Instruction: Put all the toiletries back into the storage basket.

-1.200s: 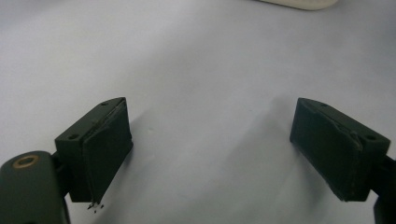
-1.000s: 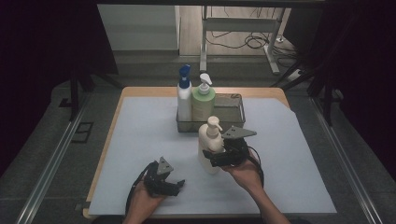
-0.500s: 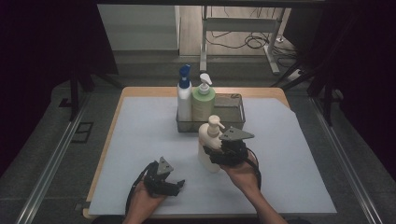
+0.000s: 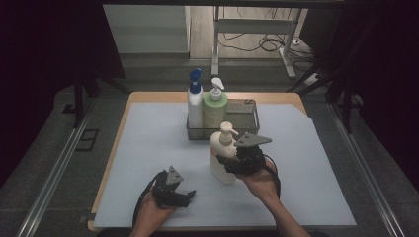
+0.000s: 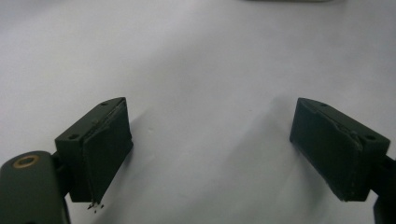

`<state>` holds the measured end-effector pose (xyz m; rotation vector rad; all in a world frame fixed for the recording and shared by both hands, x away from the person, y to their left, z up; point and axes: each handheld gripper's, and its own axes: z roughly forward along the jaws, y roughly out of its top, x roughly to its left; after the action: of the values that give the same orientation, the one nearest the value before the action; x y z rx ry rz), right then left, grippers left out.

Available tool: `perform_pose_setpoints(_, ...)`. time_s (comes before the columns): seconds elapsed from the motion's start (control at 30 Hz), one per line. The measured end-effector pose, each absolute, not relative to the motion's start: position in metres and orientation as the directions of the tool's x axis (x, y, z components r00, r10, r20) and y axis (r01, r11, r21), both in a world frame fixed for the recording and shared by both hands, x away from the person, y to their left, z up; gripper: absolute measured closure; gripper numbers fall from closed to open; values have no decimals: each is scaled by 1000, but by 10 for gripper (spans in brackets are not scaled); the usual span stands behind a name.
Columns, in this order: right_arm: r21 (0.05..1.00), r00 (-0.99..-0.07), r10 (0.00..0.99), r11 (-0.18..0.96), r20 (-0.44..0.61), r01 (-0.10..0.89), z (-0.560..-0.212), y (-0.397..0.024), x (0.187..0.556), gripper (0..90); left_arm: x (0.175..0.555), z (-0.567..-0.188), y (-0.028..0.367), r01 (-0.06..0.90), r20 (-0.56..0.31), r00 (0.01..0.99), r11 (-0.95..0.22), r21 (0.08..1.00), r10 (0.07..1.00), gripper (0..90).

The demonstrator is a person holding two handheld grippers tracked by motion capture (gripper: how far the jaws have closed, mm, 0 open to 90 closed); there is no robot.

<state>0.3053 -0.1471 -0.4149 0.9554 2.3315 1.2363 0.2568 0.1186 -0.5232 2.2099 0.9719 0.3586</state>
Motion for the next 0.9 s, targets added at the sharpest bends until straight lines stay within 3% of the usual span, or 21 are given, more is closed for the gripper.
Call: perform_pose_setpoints(0.9, 836, -688, 726, 374, 5, 401, -346, -180, 319, 375, 257, -523, 119, 541, -23, 684, -487, 685, 729, 124)
